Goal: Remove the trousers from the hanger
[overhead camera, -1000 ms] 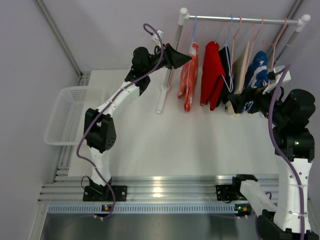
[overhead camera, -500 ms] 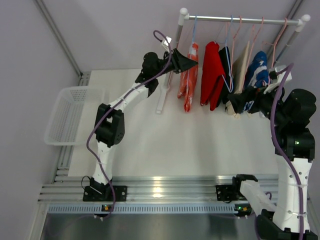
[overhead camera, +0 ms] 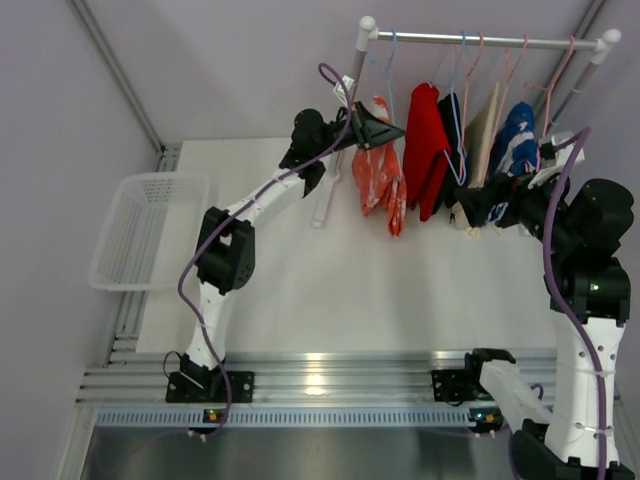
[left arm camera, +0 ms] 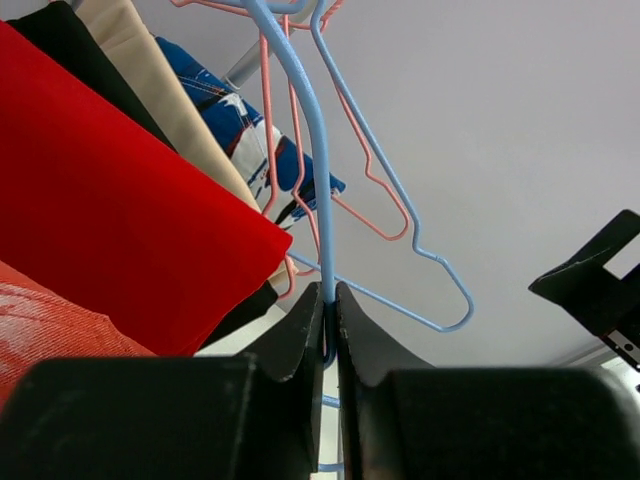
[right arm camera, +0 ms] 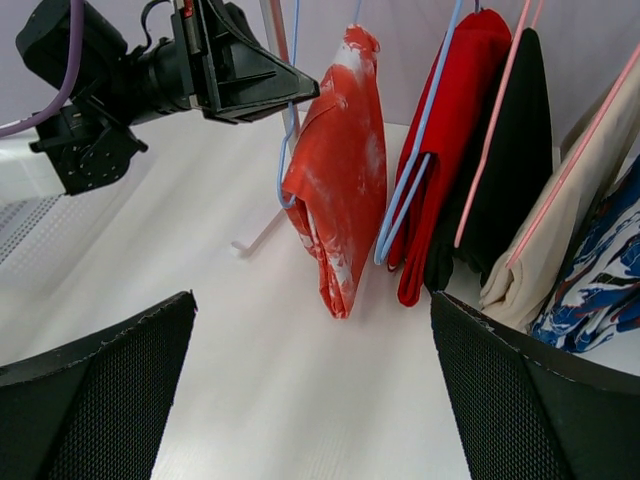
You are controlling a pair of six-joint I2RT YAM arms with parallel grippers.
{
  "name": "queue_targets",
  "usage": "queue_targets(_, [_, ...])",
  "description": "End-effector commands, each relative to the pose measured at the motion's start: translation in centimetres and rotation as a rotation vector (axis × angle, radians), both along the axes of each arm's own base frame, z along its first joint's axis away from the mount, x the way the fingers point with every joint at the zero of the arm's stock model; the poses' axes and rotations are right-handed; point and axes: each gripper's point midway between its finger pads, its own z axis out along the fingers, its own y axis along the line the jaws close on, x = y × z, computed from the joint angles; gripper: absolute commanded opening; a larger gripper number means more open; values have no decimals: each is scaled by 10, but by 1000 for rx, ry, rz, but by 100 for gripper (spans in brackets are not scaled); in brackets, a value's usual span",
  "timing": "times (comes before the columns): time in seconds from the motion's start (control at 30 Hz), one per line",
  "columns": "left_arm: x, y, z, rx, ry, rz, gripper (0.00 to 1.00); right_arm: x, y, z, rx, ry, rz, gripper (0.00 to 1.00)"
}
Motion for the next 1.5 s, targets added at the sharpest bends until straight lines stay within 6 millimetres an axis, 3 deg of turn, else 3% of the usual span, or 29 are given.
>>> queue_targets(0.0, [-14,5,48,-71,-131,-26,11,-4,-1,10,9,-37,-6,100])
queue_targets(0.1, [-15,5,55,-75,-139,-39,0,-3,-2,9,11,-35,-6,99])
queue_targets(0.27, [-17,5,74,-108,-169,-40,0,-2,-2,9,11,-35,-9,99])
queue_targets(0.5, [-24,11,115,-152,-288,-20,0,-1,-3,6,7,-31,-10,99])
queue_targets(0.73, [-51,16,148,-190,-431,-33,0,-1,-3,4,10,-28,-10,100])
queue_targets(0.97, [-74,17,159,-185,-472,-73,0,-2,-1,9,13,-43,-5,99])
queue_targets(1.0, [-75,16,152,-172,-465,-78,0,-3,-1,11,13,-46,-2,100])
queue_targets(1.03, [-85,21,162,-176,-486,-81,0,-3,0,11,13,-48,0,100])
queue_targets(1.1, [-90,22,158,-159,-478,-101,0,-5,1,13,12,-54,8,99])
queue_targets(1.23, [-112,33,174,-167,-488,-132,0,-4,3,11,17,-49,20,100])
queue_targets(1.47, [-141,47,179,-172,-411,-186,0,-4,8,16,44,-58,49,99])
